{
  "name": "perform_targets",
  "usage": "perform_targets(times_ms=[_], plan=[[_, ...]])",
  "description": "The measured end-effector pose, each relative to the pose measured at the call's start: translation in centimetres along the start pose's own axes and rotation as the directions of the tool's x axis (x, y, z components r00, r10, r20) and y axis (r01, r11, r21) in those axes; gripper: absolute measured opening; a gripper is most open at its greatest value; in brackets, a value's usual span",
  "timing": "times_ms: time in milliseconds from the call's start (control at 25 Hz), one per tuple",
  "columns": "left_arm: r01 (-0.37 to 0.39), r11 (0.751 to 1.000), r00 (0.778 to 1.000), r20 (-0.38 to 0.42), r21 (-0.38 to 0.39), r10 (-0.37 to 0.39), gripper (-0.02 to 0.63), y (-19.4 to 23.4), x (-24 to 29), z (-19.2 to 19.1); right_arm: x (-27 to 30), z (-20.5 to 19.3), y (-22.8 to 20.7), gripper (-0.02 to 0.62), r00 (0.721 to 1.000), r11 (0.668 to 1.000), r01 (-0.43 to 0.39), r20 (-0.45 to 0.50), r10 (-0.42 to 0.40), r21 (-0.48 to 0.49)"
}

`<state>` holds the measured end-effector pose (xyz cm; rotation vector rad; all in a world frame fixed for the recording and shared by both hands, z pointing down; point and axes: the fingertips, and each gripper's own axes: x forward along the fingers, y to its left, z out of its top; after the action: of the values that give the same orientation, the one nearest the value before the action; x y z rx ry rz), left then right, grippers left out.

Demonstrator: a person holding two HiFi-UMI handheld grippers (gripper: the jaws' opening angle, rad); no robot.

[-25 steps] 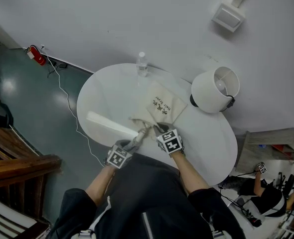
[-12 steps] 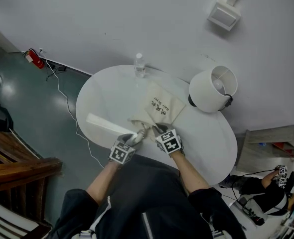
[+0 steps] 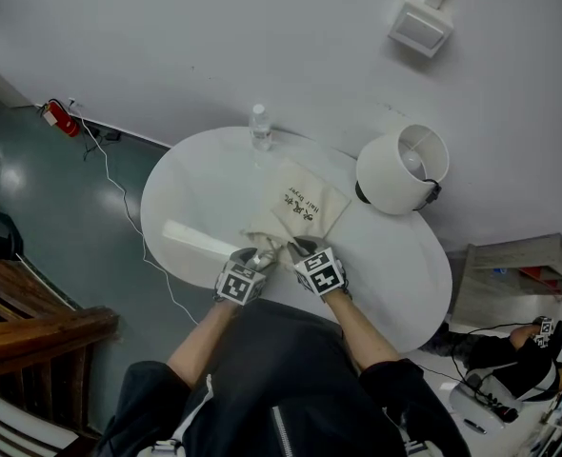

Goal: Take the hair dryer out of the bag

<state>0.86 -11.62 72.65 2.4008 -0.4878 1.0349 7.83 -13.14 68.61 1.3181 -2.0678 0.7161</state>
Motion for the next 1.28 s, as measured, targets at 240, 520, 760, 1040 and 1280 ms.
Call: perform_targets(times_ms=[240, 520, 760, 1040, 1280], plan=[[-0.008, 1.000, 0.999, -0.039, 0.001, 0.008, 0.255, -0.1, 1.5, 0.9, -0.1, 0.3, 0.1, 0.043, 1.000, 1.000, -0.007, -0.007, 0.007, -0.005], [-0.037, 0.999, 0.995, -0.094, 0.002, 0.037, 0.255, 0.4, 3.7, 1.0, -0.2, 0.4, -0.2, 0.043, 1.000, 1.000, -0.003, 0.001, 0.003, 0.002], [-0.057, 0.998, 0.988, -0.145, 0.024, 0.060, 0.255, 0.6, 5.2, 0.5, -0.5, 0.5, -0.2, 0.043, 1.000, 1.000, -0.005, 0.005, 0.005, 0.013], [-0.048, 0.999, 0.981, -0.190, 0.004, 0.048, 0.255, 0.6, 6.3, 0.2, -0.9, 0.5, -0.1, 0.041, 1.000, 1.000, -0.010, 0.014, 0.010, 0.023], [-0.072, 0.997, 0.970, -0.234, 0.012, 0.073, 0.255, 1.1, 7.0, -0.3, -0.7, 0.3, -0.2, 0.043, 0.999, 1.000, -0.017, 0.031, 0.016, 0.026]])
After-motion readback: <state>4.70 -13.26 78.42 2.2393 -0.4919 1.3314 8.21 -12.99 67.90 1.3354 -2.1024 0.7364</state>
